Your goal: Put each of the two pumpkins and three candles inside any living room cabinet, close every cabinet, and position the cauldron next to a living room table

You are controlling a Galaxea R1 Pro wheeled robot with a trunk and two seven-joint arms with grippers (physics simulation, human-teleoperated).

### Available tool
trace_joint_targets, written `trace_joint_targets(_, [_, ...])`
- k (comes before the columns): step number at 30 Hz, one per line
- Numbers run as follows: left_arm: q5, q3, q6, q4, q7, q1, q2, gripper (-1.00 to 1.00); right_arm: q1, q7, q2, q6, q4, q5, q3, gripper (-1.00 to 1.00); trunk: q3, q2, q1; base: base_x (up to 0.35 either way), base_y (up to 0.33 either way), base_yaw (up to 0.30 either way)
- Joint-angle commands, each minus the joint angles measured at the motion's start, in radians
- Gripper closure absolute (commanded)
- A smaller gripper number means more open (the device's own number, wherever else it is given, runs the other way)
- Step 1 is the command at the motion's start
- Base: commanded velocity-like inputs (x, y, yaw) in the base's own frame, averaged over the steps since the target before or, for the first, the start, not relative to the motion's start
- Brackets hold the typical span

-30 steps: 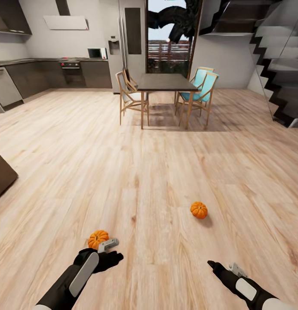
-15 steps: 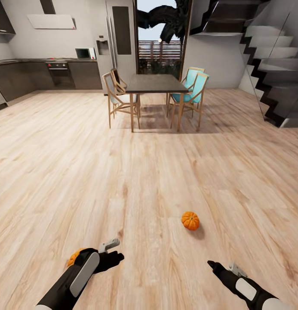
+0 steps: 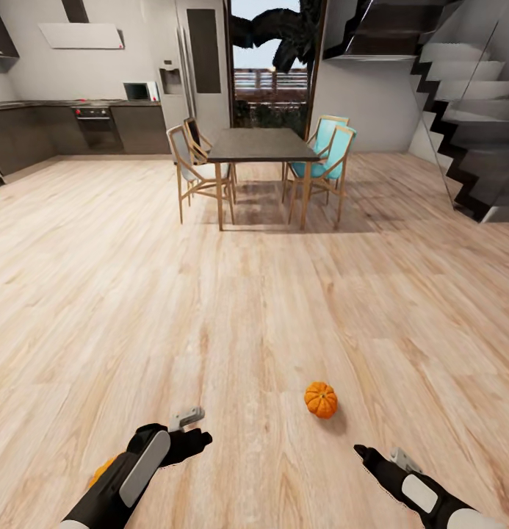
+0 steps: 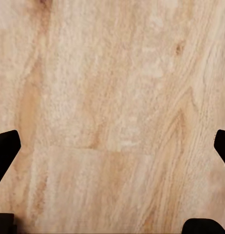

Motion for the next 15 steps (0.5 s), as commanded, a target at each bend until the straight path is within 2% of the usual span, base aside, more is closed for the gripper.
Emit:
trace_joint_targets(1, [0.011,-0.003,0.001,-0.002,0.01,-0.001,0.001,-1.0,0.0,0.002,0.0,0.003,0.0,-0.007,0.005,-1.0,-0.001,0.0,0.0,0.271,-0.162,0.0])
trace_joint_targets(15, [0.011,-0.003,0.001,-0.002,0.01,-0.001,0.001,-1.0,0.0,0.001,0.0,0.003,0.0,-0.007,0.006,-1.0,-0.001,0.0,0.0,0.288,-0.129,0.0])
